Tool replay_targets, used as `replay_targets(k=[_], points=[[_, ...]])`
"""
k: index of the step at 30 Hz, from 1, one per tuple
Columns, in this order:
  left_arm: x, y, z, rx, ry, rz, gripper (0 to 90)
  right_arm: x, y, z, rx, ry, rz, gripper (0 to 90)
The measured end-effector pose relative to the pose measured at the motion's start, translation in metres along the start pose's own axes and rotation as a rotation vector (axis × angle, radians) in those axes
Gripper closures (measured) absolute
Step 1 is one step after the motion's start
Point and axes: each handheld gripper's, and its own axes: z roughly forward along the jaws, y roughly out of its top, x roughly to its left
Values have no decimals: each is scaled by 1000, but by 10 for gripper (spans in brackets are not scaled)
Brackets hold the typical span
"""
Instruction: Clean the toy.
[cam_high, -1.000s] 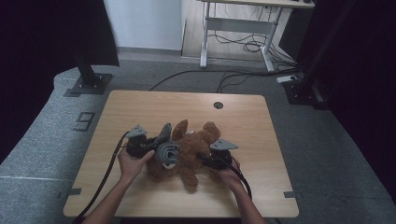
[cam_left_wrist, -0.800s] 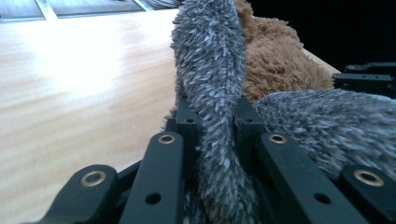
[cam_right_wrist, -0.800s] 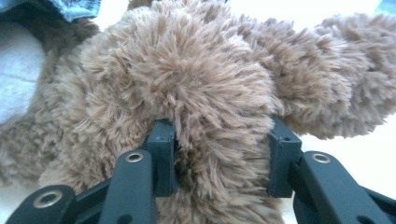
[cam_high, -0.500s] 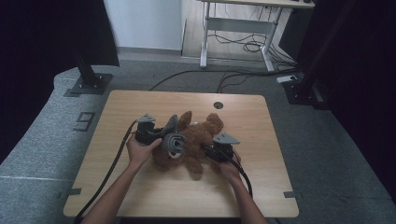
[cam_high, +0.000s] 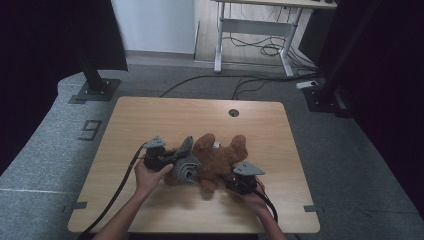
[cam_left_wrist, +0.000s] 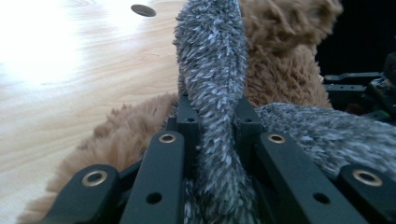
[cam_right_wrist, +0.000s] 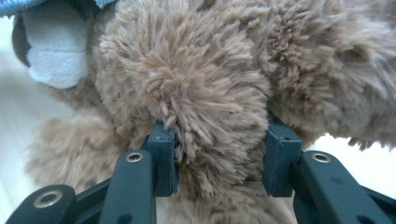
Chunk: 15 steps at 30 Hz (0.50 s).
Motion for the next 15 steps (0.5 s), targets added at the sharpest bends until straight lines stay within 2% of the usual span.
replay_targets(k=[4,7,10,15], points=[[-6,-6,-3,-7,-6,7,781,6,-6,-7,3,6,-9,506],[-6,-9,-4,-9,-9,5,782,2,-6,-12,8,25,-2,424],[-5,-11,-4,-12,-22,-11,783,-5,-3,-16,-16,51,48,338],[-8,-14,-4,-12,-30,-8,785,-14,13,-21,-58,79,107,216]])
